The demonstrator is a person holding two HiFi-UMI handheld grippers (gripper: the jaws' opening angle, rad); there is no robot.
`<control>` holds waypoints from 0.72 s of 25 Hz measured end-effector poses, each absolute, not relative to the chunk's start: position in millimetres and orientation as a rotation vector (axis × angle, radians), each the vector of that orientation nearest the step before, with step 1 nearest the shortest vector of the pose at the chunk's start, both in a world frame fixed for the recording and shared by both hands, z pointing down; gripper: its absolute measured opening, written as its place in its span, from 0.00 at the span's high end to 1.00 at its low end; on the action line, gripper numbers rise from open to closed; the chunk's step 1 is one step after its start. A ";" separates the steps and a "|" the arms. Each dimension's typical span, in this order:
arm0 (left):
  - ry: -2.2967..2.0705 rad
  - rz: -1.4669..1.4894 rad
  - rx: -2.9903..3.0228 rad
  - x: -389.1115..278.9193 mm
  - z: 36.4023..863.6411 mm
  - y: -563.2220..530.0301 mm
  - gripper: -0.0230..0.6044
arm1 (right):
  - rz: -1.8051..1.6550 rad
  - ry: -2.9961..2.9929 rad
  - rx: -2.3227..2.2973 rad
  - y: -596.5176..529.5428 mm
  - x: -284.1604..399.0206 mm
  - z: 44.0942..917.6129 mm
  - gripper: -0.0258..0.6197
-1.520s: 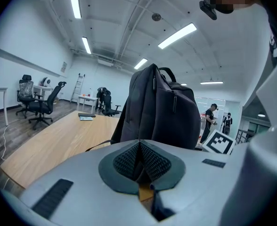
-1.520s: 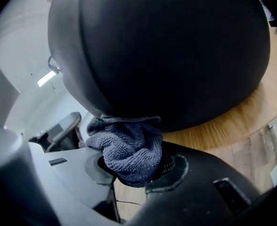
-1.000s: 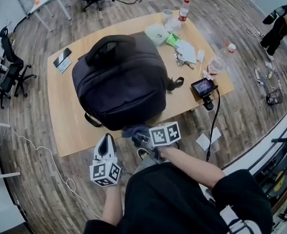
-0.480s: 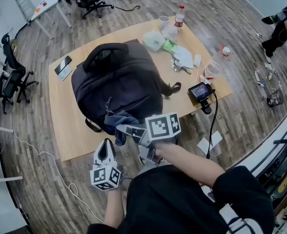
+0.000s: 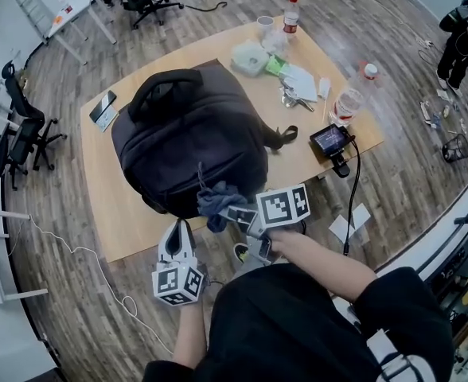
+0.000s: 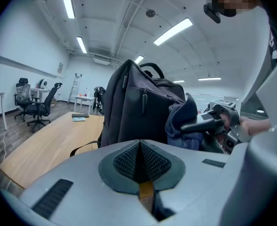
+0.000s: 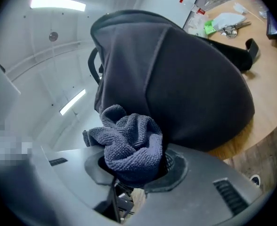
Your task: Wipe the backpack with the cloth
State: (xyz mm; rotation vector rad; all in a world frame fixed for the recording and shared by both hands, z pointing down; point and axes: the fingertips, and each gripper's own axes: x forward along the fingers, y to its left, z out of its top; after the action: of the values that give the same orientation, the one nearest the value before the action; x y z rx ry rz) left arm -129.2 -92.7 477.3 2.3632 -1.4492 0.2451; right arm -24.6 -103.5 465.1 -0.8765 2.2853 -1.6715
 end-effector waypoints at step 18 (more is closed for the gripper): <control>-1.438 0.310 2.349 -128.3 487.9 -78.5 0.94 | -1.868 2.278 -1.334 -93.0 52.5 658.7 0.76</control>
State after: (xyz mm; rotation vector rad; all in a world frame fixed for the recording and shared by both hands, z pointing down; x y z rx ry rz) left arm -128.3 -78.5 487.9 2.3491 -1.4375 0.3102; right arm 52.5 -93.0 658.7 -1.3337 2.2775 -1.8676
